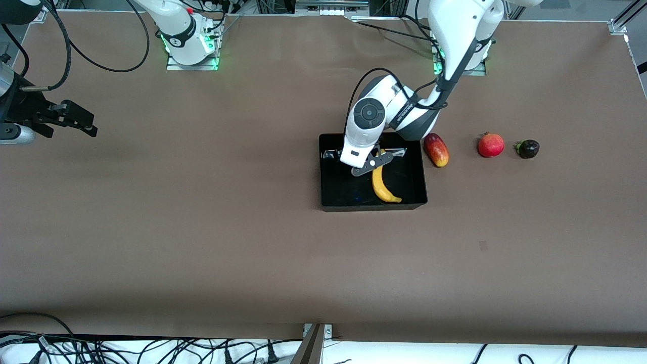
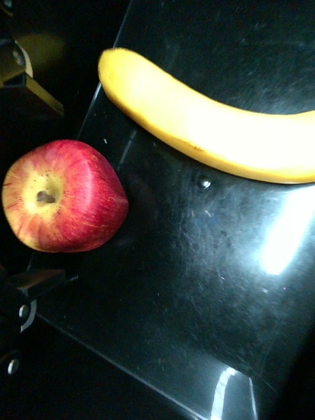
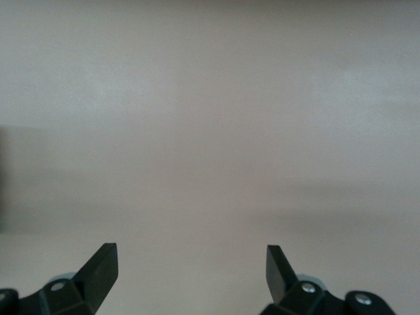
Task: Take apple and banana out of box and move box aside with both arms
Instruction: 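Lower the left gripper into the box and grasp the red apple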
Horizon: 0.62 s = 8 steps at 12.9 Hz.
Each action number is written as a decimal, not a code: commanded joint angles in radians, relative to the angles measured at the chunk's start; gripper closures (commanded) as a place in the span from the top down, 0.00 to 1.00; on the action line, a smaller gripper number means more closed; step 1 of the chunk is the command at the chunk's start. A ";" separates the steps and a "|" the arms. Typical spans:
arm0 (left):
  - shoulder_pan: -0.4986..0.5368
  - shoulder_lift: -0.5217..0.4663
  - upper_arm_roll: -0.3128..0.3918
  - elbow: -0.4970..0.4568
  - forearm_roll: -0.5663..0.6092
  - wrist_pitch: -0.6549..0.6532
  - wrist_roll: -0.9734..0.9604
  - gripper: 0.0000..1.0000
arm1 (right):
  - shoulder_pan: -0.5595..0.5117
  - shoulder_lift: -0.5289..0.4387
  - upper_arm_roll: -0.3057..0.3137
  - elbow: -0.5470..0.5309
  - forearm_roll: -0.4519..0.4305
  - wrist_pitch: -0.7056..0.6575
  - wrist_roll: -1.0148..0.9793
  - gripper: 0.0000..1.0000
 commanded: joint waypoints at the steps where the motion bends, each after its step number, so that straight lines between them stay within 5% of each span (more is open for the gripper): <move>1: -0.010 0.011 0.001 -0.023 0.058 0.048 -0.055 1.00 | -0.010 0.003 0.008 0.013 -0.006 -0.001 -0.009 1.00; 8: -0.013 0.024 -0.004 -0.046 0.077 0.091 -0.114 0.93 | -0.010 0.003 0.008 0.013 -0.006 -0.001 -0.009 1.00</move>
